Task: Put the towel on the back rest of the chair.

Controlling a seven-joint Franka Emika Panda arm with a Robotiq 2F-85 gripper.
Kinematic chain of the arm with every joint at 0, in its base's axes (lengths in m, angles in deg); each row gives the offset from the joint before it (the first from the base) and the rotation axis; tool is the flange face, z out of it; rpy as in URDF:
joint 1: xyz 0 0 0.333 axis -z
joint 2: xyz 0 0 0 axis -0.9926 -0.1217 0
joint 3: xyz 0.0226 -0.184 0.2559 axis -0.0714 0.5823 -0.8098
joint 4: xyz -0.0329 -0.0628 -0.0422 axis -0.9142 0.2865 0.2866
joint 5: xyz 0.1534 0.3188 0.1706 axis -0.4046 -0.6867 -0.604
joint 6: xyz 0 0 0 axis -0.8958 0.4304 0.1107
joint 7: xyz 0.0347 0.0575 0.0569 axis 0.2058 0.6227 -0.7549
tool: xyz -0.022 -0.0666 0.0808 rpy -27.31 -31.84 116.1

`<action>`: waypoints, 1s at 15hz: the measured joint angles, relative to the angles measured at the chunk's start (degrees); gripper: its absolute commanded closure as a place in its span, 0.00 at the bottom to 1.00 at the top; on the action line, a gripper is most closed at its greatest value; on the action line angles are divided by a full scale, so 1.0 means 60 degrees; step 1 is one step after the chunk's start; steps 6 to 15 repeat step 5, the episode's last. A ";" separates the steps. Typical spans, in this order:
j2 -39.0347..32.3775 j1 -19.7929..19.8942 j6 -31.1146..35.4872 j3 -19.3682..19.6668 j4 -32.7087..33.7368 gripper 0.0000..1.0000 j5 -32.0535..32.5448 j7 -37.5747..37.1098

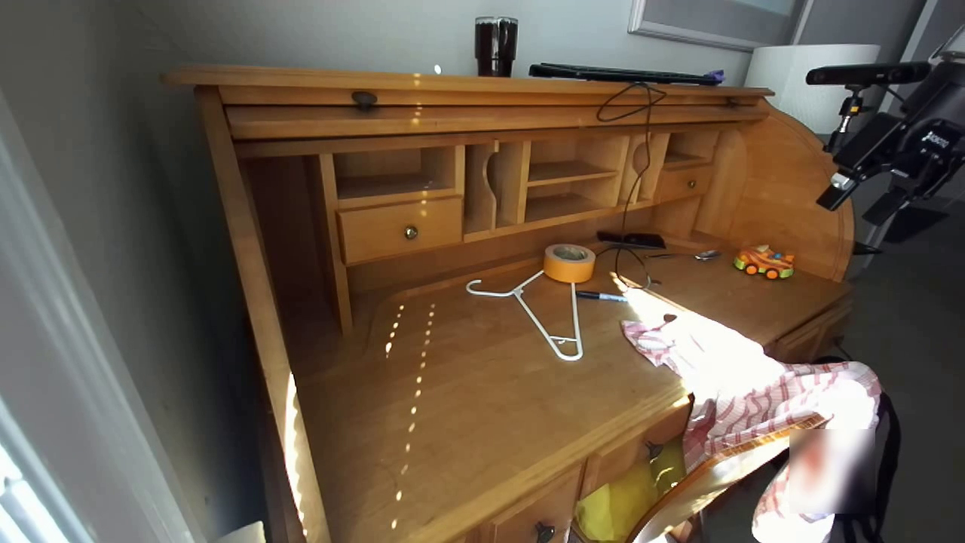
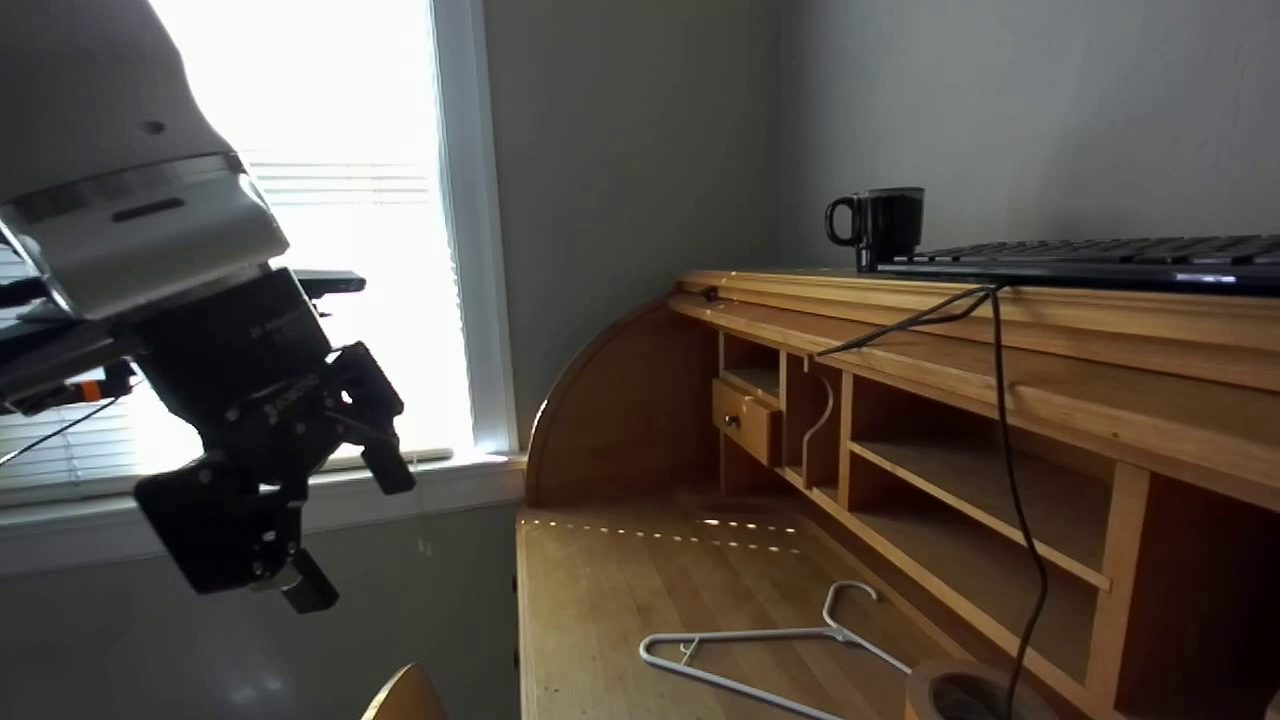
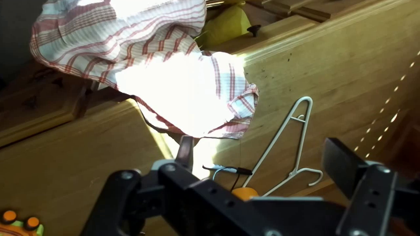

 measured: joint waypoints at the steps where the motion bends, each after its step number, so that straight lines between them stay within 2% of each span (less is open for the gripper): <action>1: 0.0058 0.0000 0.0036 -0.0027 -0.0074 0.00 0.0000 -0.0024; 15: 0.0214 0.0000 0.0097 -0.0054 -0.0217 0.00 0.0000 -0.0064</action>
